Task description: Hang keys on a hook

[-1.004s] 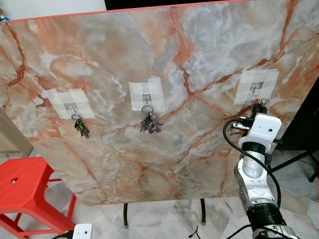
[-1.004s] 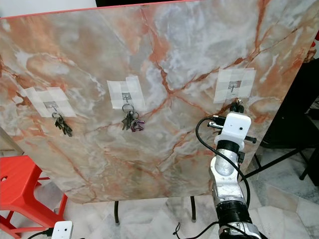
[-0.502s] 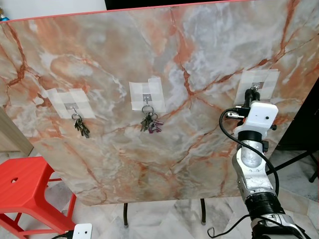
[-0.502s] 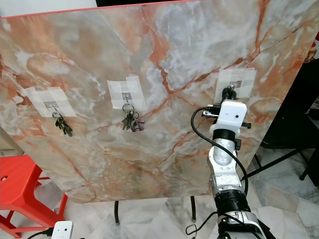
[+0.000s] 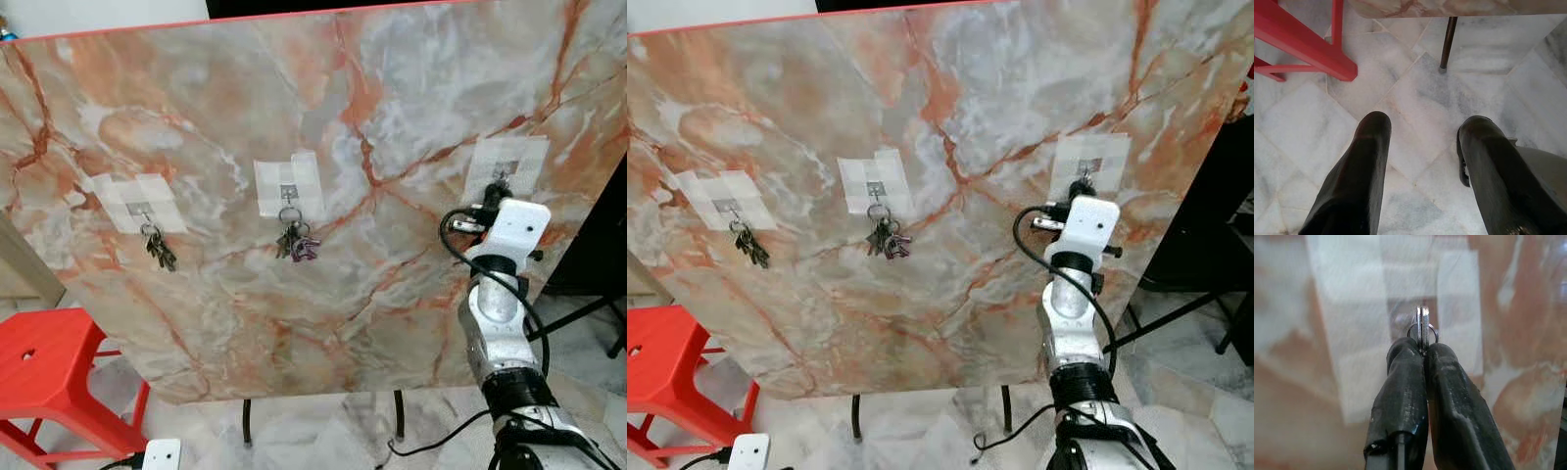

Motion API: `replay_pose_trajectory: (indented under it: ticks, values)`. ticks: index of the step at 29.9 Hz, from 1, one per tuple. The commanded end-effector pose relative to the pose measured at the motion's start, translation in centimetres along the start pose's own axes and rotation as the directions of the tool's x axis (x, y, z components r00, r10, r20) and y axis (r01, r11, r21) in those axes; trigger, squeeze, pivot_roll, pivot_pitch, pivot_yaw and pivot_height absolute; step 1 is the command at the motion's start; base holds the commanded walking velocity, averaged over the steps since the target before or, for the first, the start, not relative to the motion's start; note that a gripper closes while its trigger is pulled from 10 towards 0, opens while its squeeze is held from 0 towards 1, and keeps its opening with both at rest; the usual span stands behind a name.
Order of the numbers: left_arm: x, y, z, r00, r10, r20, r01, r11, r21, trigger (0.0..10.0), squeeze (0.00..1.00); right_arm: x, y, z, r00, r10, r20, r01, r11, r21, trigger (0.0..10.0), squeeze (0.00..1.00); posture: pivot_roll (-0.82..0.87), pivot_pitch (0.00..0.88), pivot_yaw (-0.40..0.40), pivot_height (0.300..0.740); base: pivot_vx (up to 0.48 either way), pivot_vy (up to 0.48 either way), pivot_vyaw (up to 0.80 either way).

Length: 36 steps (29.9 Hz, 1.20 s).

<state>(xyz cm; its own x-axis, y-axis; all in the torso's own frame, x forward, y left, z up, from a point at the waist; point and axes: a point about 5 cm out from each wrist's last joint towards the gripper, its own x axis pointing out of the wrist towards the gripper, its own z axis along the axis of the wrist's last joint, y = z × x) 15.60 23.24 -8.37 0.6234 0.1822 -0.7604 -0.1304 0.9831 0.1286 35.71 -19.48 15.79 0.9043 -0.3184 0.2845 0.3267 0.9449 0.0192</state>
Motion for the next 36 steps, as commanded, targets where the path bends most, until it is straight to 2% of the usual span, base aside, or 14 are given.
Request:
replay_pose_trajectory:
  ticks: [1,16,22,36]
  values:
    - [-0.1,0.6,-0.3,1.000,0.013,-0.010,-0.013,1.000,0.023,10.0,0.00,0.3,0.2,0.2,1.000,0.004,-0.004,-0.004,1.000,0.007,10.0,0.00,0.04,0.000,0.055,0.740,0.000,0.000,0.00]
    - [-0.1,0.5,-0.2,1.000,0.012,-0.006,-0.012,1.000,0.026,10.0,0.00,0.5,0.2,0.2,1.000,0.008,-0.008,-0.008,1.000,0.018,10.0,0.00,0.04,0.000,0.056,0.740,0.000,0.000,0.00]
    - [-0.1,0.5,-0.3,1.000,0.012,-0.008,-0.011,1.000,0.025,10.0,0.00,0.3,0.1,-0.5,0.999,0.001,-0.054,0.000,1.000,0.013,10.0,0.00,0.04,0.000,0.056,0.740,0.000,0.000,0.00]
    - [-0.1,0.5,-0.3,1.000,0.012,-0.008,-0.012,1.000,0.029,10.0,0.00,-0.2,0.5,-1.0,0.998,0.011,-0.066,-0.010,1.000,0.012,10.0,0.00,0.04,0.000,0.056,0.740,0.000,0.000,0.00]
